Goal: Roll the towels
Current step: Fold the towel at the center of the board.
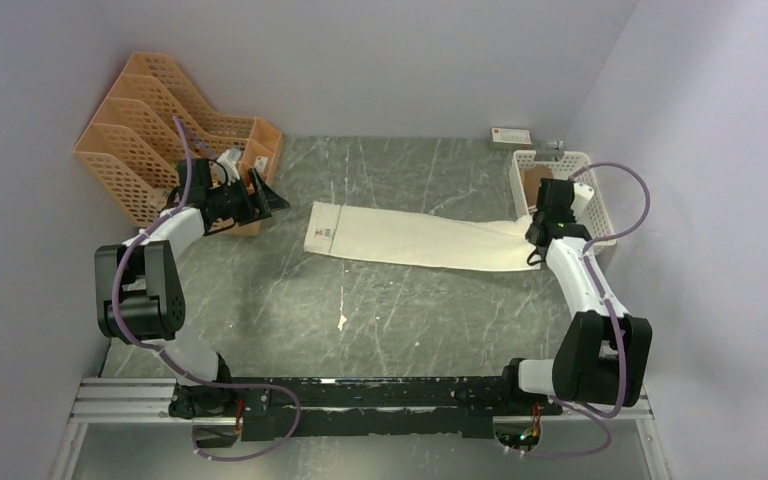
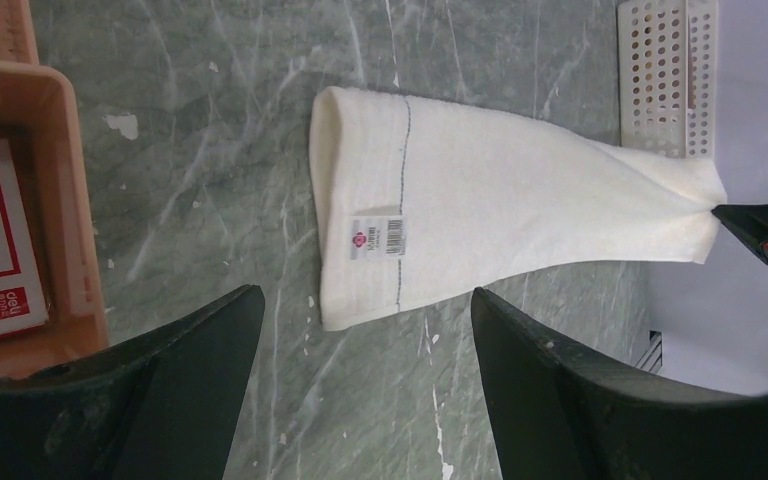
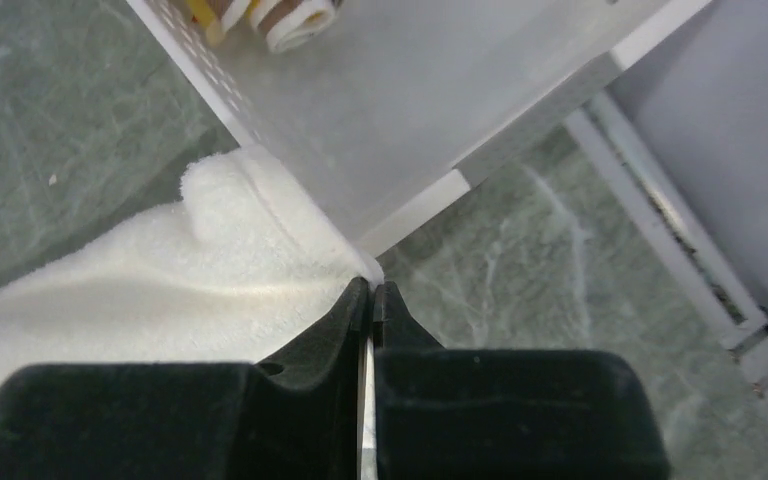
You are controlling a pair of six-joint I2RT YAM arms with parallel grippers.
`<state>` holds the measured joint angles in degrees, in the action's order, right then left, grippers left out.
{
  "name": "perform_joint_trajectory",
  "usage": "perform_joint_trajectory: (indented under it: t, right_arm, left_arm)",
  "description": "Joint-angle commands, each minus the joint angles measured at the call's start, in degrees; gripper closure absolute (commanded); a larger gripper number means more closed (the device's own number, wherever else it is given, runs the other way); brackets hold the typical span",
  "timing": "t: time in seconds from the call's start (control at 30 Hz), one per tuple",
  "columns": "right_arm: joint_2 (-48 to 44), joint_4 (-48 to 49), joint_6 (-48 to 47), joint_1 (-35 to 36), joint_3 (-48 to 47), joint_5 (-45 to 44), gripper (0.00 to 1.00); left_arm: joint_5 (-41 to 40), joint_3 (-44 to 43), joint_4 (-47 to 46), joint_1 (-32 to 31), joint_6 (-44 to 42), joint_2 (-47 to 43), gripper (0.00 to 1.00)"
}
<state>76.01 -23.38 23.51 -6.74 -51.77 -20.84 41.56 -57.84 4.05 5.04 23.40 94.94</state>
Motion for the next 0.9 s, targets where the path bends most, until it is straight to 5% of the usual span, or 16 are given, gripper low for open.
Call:
perform_joint_trajectory:
  t: [0.0, 0.43, 0.73, 0.87]
  right_arm:
    - [-1.34, -0.59, -0.88, 5.31, -4.98, -13.03, 1.00]
    - [30.35, -15.41, 3.40, 37.24, -40.92, -3.24, 1.00]
    - [55.65, -17.19, 5.21, 46.91, -68.03, 8.03, 1.00]
    - [61.31, -15.11, 7.66, 48.33, -72.16, 13.20, 1.00]
  left_arm:
    - [0.45, 0.51, -1.96, -0.15, 0.87, -1.97, 0.13]
    - [9.13, -2.82, 2.14, -0.12, 0.20, -1.48, 0.12]
    - [13.57, -0.08, -2.90, 1.94, 7.09, -2.51, 0.15]
    - [14.24, 0.48, -4.26, 2.10, 8.40, -3.06, 0.15]
